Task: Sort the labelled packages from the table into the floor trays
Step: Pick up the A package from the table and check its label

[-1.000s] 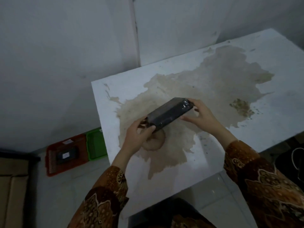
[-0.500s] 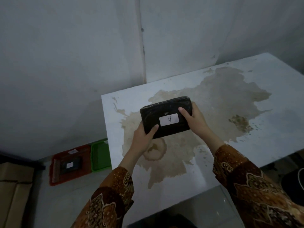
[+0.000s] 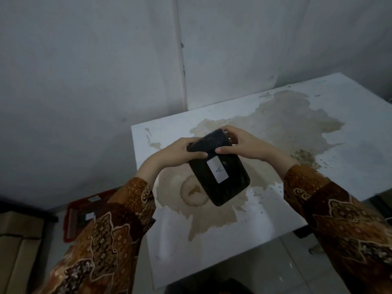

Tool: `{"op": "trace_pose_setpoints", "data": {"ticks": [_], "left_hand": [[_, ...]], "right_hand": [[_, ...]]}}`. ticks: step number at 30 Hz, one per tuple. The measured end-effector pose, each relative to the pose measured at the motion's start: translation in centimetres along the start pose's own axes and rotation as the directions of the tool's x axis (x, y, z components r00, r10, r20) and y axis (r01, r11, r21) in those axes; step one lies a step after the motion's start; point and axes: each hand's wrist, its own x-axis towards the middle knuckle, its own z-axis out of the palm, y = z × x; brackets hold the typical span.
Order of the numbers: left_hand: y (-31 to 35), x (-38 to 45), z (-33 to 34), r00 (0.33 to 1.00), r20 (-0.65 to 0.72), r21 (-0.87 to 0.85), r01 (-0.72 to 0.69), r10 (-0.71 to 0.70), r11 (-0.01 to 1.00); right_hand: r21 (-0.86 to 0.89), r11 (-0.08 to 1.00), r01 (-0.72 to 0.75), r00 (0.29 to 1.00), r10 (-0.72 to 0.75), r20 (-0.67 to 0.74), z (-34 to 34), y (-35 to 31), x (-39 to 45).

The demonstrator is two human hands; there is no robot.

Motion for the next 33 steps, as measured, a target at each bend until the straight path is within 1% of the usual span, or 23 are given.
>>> {"op": "trace_pose_setpoints", "data": {"ticks": [2,4,6,8,9,11,13,15,17,18,19,21,22,24,26,28,30,33], "left_hand": [[0.3,0.2,0.5,0.996,-0.085,-0.022,0.0,-0.002,1.0],[0.0,0.1,1.3,0.973,-0.228,-0.155,-0.011,-0.025,0.988],[-0.6,-0.2,2.3,0.918,-0.384,-0.327,-0.033,-0.101,0.944],[-1.6,-0.7,3.3,0.841,-0.505,-0.455,-0.066,-0.196,0.888],[-2.2,-1.0,3.9,0.814,-0.528,-0.528,-0.093,-0.24,0.844],[-3.4,-1.8,4.9,0.808,-0.519,-0.644,-0.156,-0.278,0.749],[-4.5,-2.5,5.9,0.819,-0.504,-0.693,-0.193,-0.275,0.694],[-5.3,-3.2,6.4,0.794,-0.525,-0.726,-0.23,-0.307,0.648],[-6.3,-4.0,6.4,0.728,-0.564,-0.754,-0.261,-0.39,0.602],[-6.8,-4.5,6.1,0.676,-0.592,-0.757,-0.278,-0.439,0.592],[-7.4,-5.2,5.7,0.615,-0.626,-0.744,-0.287,-0.48,0.603],[-8.8,-7.1,4.5,0.507,-0.701,-0.682,-0.268,-0.502,0.68],[-9.6,-8.2,3.7,0.473,-0.738,-0.635,-0.242,-0.482,0.734],[-11.7,-10.7,2.1,0.438,-0.795,-0.542,-0.201,-0.421,0.816],[-14.2,-13.0,0.3,0.399,-0.823,-0.501,-0.174,-0.404,0.848],[-17.1,-15.2,-1.7,0.367,-0.832,-0.487,-0.129,-0.415,0.864],[-20.3,-17.3,-3.9,0.348,-0.829,-0.489,-0.074,-0.438,0.869],[-25.8,-20.4,-7.2,0.318,-0.821,-0.503,-0.009,-0.474,0.865]], "right_hand": [[0.059,0.998,-0.004,0.999,0.007,-0.054,0.2,0.0,-0.1],[0.15,0.989,-0.019,0.997,0.03,-0.076,0.1,0.4,-0.6],[0.283,0.958,-0.044,0.989,0.081,-0.121,0.2,1.0,-1.2],[0.468,0.882,-0.06,0.961,0.178,-0.211,0.5,1.7,-1.6],[0.548,0.835,-0.049,0.94,0.224,-0.256,0.9,1.9,-1.7],[0.657,0.753,-0.019,0.899,0.3,-0.318,1.7,2.1,-2.0],[0.714,0.7,-0.004,0.876,0.346,-0.335,3.1,2.2,-2.0],[0.737,0.676,-0.013,0.872,0.368,-0.322,5.0,2.1,-2.0],[0.722,0.691,-0.039,0.87,0.379,-0.316,7.3,1.8,-1.8],[0.688,0.724,-0.05,0.873,0.367,-0.322,8.5,1.6,-1.7],[0.641,0.765,-0.062,0.884,0.341,-0.321,9.9,1.4,-1.5],[0.542,0.836,-0.08,0.918,0.274,-0.287,13.0,0.6,-1.0],[0.496,0.865,-0.078,0.933,0.239,-0.269,14.5,0.0,-0.6],[0.429,0.902,-0.053,0.957,0.169,-0.237,17.8,-1.5,0.5],[0.405,0.913,-0.042,0.964,0.143,-0.222,21.5,-3.2,1.9],[0.343,0.938,-0.055,0.963,0.141,-0.231,25.6,-4.8,3.6],[0.275,0.959,-0.064,0.96,0.135,-0.246,29.8,-6.3,5.4],[0.243,0.966,-0.087,0.947,0.156,-0.28,36.3,-8.1,8.2]]}}
